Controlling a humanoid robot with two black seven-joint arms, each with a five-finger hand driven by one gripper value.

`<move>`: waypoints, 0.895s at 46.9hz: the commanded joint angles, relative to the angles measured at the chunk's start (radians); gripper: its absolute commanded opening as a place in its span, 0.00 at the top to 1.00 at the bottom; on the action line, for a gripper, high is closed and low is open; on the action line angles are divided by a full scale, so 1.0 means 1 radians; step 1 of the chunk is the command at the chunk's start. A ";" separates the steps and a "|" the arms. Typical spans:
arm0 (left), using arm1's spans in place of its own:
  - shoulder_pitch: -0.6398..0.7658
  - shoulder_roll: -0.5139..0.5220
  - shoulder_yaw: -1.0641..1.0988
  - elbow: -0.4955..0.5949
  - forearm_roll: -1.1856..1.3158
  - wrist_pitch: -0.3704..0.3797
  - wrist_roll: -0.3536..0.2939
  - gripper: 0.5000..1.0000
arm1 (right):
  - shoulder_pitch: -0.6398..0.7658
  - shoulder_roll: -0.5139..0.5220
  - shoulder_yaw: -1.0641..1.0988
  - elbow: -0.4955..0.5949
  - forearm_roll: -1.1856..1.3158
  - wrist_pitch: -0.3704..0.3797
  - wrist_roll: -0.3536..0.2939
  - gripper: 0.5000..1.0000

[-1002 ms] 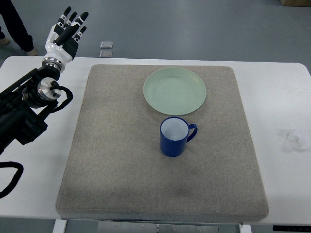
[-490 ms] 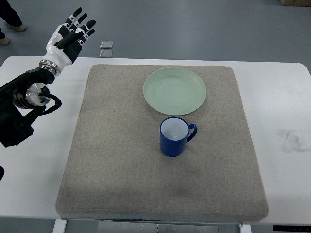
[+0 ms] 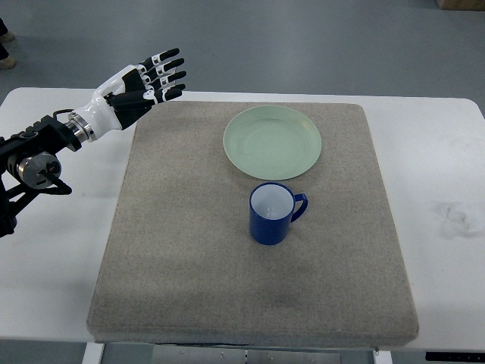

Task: Place cup left of plate with left hand
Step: 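Extend the left hand across the mat toward the blue mug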

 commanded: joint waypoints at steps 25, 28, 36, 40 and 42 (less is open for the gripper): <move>0.037 0.048 -0.002 -0.038 0.327 -0.163 -0.002 0.02 | 0.000 0.000 0.000 0.000 0.000 0.000 0.000 0.14; 0.037 0.040 -0.002 -0.040 0.327 -0.163 -0.002 0.02 | 0.000 0.000 0.000 0.000 0.000 0.000 0.000 0.14; 0.034 0.017 0.006 -0.056 0.339 -0.163 -0.002 0.02 | 0.000 0.000 0.000 0.000 0.000 0.000 0.000 0.14; 0.035 0.016 0.007 -0.075 0.378 -0.163 -0.002 0.02 | 0.000 0.000 0.000 0.000 0.000 0.000 0.000 0.14; 0.037 0.016 0.006 -0.084 0.401 -0.163 -0.002 0.02 | 0.000 0.000 0.000 0.000 0.000 0.000 0.000 0.14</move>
